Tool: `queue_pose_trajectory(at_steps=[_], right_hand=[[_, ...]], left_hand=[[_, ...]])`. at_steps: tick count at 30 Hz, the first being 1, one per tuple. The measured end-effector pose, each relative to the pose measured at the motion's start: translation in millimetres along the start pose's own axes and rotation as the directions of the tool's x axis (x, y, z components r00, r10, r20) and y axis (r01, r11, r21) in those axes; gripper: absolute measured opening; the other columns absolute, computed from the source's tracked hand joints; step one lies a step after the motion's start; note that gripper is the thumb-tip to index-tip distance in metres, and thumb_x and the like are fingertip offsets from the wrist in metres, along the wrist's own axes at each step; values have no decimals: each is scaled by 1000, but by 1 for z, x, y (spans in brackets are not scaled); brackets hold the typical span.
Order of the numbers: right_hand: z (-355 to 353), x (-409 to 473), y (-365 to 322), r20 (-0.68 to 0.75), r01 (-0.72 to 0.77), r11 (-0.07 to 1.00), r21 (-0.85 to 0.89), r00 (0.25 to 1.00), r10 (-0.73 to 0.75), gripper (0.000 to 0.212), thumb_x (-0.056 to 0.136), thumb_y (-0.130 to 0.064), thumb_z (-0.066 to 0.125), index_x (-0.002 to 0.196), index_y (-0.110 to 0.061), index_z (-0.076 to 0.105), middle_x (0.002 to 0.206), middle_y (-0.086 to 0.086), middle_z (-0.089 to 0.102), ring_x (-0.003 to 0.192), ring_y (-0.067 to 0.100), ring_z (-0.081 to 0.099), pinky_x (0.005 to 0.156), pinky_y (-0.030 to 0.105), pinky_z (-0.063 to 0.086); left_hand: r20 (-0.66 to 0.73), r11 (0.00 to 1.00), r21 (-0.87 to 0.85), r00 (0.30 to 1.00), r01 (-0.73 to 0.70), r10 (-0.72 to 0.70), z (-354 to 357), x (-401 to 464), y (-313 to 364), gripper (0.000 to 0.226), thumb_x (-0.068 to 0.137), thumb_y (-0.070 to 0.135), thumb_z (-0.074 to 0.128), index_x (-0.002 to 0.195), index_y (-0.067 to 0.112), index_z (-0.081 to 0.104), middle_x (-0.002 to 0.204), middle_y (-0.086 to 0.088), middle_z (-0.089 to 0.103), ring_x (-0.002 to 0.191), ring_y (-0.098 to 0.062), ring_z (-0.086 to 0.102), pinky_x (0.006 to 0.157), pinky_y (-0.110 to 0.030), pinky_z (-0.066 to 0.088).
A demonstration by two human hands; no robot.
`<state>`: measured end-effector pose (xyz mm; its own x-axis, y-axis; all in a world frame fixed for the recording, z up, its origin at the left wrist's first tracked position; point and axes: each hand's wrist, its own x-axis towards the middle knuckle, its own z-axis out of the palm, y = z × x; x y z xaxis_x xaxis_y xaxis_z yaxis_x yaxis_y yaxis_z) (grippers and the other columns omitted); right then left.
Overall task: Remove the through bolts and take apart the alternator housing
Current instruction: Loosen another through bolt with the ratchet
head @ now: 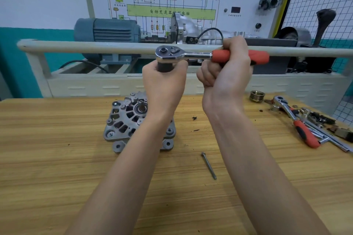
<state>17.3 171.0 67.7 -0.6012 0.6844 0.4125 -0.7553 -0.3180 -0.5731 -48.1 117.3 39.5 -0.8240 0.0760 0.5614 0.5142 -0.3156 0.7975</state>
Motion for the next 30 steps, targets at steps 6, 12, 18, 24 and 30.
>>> queue_pose_trajectory(at_steps=[6, 12, 18, 24, 30], right_hand=[[-9, 16, -14, 238, -291, 953, -85, 923, 303, 47, 93, -14, 38, 50, -20, 22, 33, -7, 14, 31, 8, 8, 39, 18, 7], [-11, 17, -18, 264, -332, 939, -89, 901, 344, 49, 93, -14, 39, 46, -20, 29, 33, -7, 15, 31, 8, 9, 37, 17, 8], [-3, 5, -6, 88, -59, 996, -68, 994, 64, 41, 93, -11, 44, 56, -18, 28, 37, -6, 19, 33, 10, 14, 36, 20, 16], [-10, 17, -14, 208, -266, 962, -55, 940, 272, 46, 94, -14, 40, 50, -21, 26, 34, -7, 14, 31, 8, 9, 36, 17, 11], [-13, 21, -18, 291, -365, 927, -88, 880, 375, 51, 94, -15, 37, 44, -21, 28, 33, -7, 14, 29, 7, 10, 34, 16, 11]], left_hand=[[673, 995, 45, 739, -91, 37, -40, 20, -1, 29, 75, 15, 68, 51, 22, 54, 47, 3, 46, 46, -18, 40, 48, -24, 37], [727, 1000, 18, 687, -15, -3, -38, 16, -1, 36, 73, 18, 68, 44, 26, 47, 44, 7, 36, 40, -13, 30, 45, -21, 30], [164, 1000, 10, 986, 26, -27, -10, 9, 2, 42, 84, -1, 57, 50, 15, 38, 48, 0, 33, 45, -13, 27, 44, -23, 26], [546, 997, 35, 837, -69, 39, -28, 16, 0, 41, 79, 4, 63, 46, 23, 49, 44, 3, 41, 42, -16, 36, 49, -26, 38], [712, 998, 28, 702, -55, 19, -37, 16, 0, 40, 74, 11, 67, 43, 26, 48, 43, 4, 35, 39, -15, 31, 45, -23, 31]])
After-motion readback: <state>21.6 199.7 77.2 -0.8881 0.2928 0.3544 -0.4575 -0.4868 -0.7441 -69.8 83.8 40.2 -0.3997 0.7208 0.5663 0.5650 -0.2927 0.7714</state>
